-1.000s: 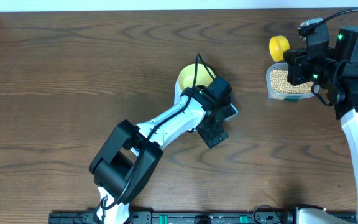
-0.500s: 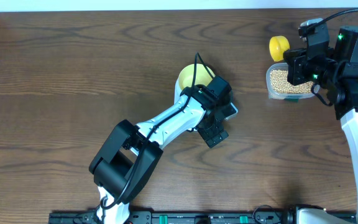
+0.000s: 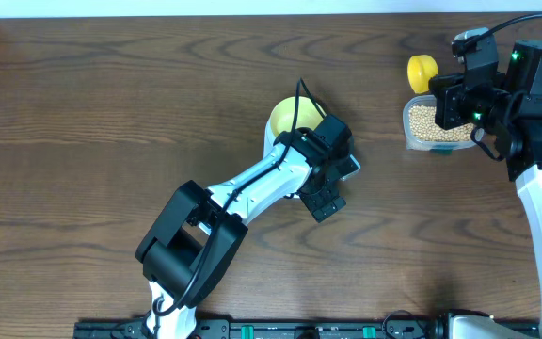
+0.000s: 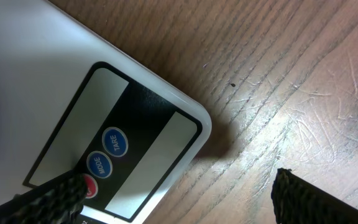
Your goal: Scoop item into bowl and weigh 50g on scale
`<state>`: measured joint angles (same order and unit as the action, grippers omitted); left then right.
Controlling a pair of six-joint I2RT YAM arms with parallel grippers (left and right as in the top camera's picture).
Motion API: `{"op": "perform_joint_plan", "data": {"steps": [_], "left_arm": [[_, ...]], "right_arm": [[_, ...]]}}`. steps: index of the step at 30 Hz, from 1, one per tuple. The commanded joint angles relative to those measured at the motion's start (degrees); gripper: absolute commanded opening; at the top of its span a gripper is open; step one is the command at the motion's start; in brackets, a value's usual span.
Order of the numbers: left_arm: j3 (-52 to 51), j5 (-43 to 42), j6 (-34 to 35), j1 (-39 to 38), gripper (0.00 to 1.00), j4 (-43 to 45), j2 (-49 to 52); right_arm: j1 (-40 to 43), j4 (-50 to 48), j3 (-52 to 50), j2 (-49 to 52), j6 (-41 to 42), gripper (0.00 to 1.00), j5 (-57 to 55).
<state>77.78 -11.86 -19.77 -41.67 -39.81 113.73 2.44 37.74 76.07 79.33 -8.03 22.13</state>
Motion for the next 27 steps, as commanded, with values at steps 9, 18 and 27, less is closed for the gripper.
{"op": "perform_joint_plan", "data": {"steps": [9, 18, 27], "left_arm": [[-0.63, 0.96, -1.03, 0.33, 0.98, -0.83, 4.13], [-0.02, 1.01, -1.44, -0.90, 0.98, -1.51, 3.69], [-0.02, 0.98, -1.38, -0.90, 0.98, -2.16, 3.69]], "right_arm": [[0.04, -0.09, 1.05, 0.17, -0.83, 0.01, 0.52], [0.04, -0.39, 1.05, 0.17, -0.83, 0.01, 0.52], [0.04, -0.20, 1.05, 0.20, -0.83, 0.01, 0.52]]}}
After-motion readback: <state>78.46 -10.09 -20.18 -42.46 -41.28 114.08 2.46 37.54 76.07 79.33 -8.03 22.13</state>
